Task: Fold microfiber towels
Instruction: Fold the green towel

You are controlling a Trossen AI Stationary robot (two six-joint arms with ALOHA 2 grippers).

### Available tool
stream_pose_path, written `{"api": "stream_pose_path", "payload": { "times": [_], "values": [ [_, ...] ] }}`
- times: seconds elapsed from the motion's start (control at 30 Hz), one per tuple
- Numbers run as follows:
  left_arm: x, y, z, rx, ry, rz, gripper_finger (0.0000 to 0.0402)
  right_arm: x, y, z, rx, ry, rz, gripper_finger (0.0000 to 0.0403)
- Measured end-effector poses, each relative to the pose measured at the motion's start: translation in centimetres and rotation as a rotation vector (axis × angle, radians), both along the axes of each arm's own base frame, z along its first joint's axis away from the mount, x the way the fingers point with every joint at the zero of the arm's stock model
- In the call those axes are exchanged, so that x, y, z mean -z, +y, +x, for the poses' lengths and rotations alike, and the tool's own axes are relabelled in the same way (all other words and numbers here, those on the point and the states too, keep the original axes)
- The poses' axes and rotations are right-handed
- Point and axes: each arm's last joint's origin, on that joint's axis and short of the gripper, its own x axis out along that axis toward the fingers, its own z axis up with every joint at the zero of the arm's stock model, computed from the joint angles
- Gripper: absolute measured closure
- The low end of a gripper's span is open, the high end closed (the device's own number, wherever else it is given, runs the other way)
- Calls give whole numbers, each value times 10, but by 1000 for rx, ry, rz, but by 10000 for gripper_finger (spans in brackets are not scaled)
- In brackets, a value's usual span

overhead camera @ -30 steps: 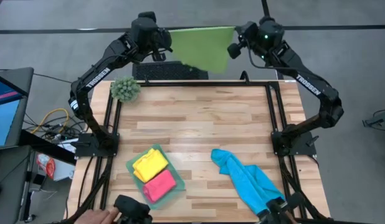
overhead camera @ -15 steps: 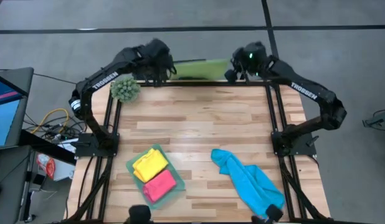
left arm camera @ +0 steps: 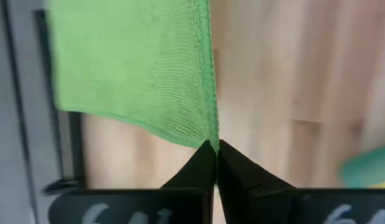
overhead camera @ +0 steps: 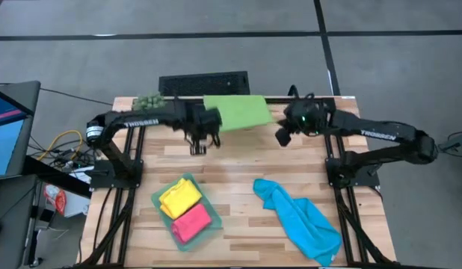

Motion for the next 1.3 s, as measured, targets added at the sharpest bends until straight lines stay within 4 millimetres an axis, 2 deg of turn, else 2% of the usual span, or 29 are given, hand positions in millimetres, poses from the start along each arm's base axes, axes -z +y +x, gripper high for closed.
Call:
{"api": "stream_pose_path", "payload": {
  "times": [0.13,0.33,0.43,0.53,0.73,0.87,1.07,1.3],
  "values": [
    [19,-38,4,-15,9,-38,400,16,29,-2,-7,-12,81,403],
    [38,-87,2,1,21,-92,400,22,65,-1,-25,-16,172,403],
    [40,-102,1,6,14,-84,400,23,78,-1,-34,-28,202,403],
    [39,-107,3,26,-12,-22,400,24,79,-1,-36,-12,185,403],
    [39,-93,11,45,-74,18,400,40,57,12,-21,102,116,403],
    [51,-72,9,0,-42,35,400,52,33,25,-40,149,81,403],
    [80,-40,-2,-62,26,28,400,67,-7,39,-66,141,80,403],
    [88,0,-9,-96,45,70,400,84,-47,42,-52,167,111,403]
  ]
}}
